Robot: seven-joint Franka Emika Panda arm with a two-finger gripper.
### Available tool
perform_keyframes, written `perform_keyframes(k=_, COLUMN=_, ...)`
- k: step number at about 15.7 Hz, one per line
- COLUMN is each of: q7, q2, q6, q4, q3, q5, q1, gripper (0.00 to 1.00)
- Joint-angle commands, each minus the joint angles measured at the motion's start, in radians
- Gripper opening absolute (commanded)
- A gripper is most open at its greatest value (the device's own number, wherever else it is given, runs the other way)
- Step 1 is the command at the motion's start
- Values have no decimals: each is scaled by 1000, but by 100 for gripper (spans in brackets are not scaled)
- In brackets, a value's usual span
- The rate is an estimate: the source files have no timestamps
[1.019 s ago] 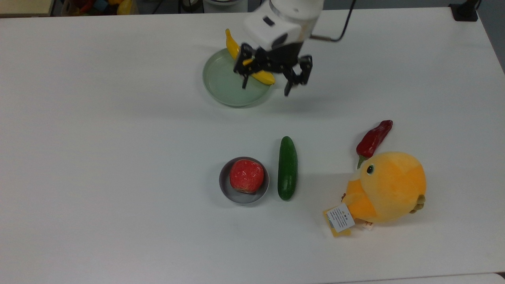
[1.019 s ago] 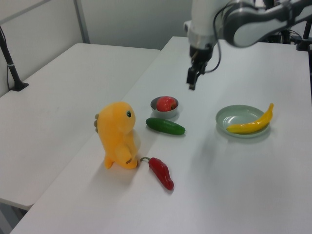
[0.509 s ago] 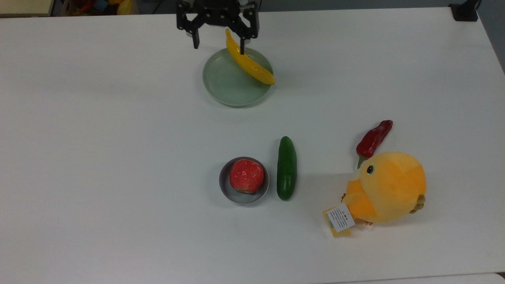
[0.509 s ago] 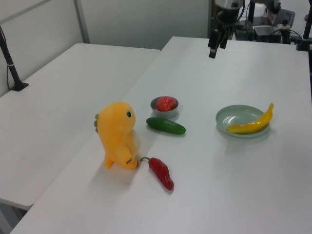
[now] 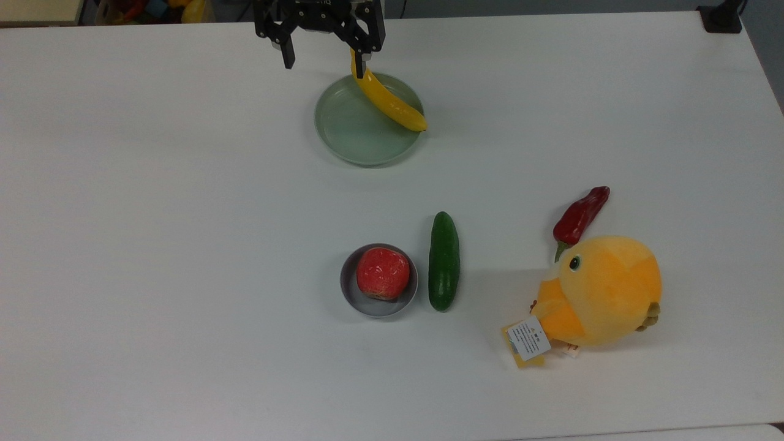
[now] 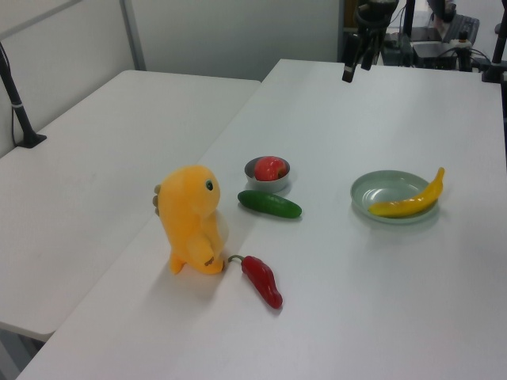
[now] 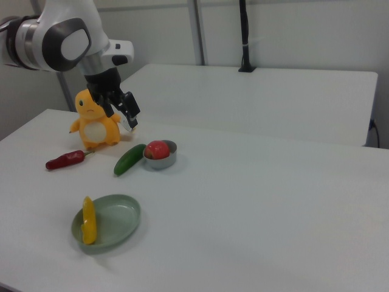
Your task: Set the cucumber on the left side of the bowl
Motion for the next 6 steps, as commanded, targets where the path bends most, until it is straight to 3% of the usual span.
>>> perform_keyframes(k=1, q7=-65, q2=-25, q6=-6, q4=-36, q3=-6, q5=22, q1=5, gripper=100)
perform_keyframes(k=6, q7=-88, q2=-31, q6=-74, q4=-36, q3=-6, q5=12, q1=8, gripper=100)
